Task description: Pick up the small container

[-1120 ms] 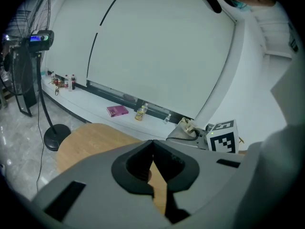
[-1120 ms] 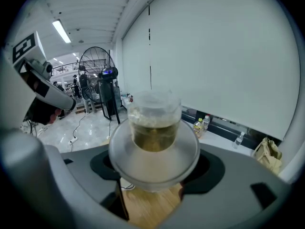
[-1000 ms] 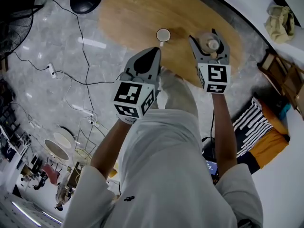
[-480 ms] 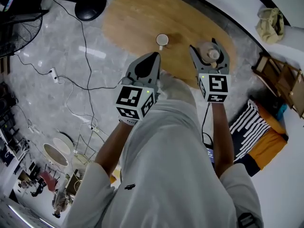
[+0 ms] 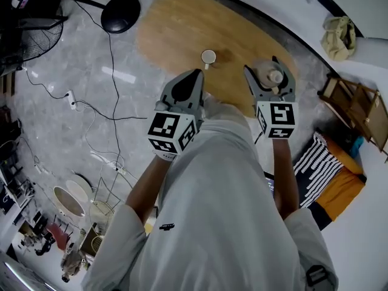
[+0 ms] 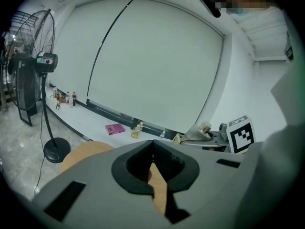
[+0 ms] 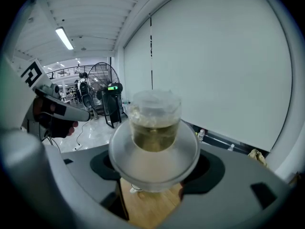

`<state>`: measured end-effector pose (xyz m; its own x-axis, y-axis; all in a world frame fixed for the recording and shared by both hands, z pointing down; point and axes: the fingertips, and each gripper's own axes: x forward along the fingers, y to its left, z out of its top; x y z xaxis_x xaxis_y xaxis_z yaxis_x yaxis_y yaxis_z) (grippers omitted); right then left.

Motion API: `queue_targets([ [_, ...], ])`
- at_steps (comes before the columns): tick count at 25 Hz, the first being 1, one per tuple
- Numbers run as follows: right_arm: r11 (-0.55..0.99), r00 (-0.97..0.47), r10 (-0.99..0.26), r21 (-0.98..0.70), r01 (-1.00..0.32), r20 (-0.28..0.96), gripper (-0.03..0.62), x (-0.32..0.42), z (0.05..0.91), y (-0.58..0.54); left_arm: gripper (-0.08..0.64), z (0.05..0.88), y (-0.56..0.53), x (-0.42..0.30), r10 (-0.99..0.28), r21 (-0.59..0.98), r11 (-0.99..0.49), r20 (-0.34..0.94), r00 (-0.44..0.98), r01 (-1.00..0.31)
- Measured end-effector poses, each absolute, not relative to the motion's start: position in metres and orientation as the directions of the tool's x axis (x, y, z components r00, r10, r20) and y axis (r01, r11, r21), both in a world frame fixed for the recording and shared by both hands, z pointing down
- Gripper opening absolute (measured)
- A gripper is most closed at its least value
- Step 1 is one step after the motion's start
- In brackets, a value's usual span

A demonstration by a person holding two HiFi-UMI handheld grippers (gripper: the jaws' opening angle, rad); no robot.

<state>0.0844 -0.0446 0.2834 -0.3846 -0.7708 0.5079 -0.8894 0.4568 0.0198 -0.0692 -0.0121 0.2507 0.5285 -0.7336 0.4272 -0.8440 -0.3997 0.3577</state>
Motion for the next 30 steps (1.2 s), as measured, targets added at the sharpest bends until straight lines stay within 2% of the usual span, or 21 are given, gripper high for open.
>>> queue_targets([
  [30,0.44,-0.397,-0.827,0.019,-0.898,0.398,0.337,0.088,0.158,-0.018,0.02,0.154,-0.021,-0.112,-0.837,0.246,-0.426,0.259,0.482,-0.871],
])
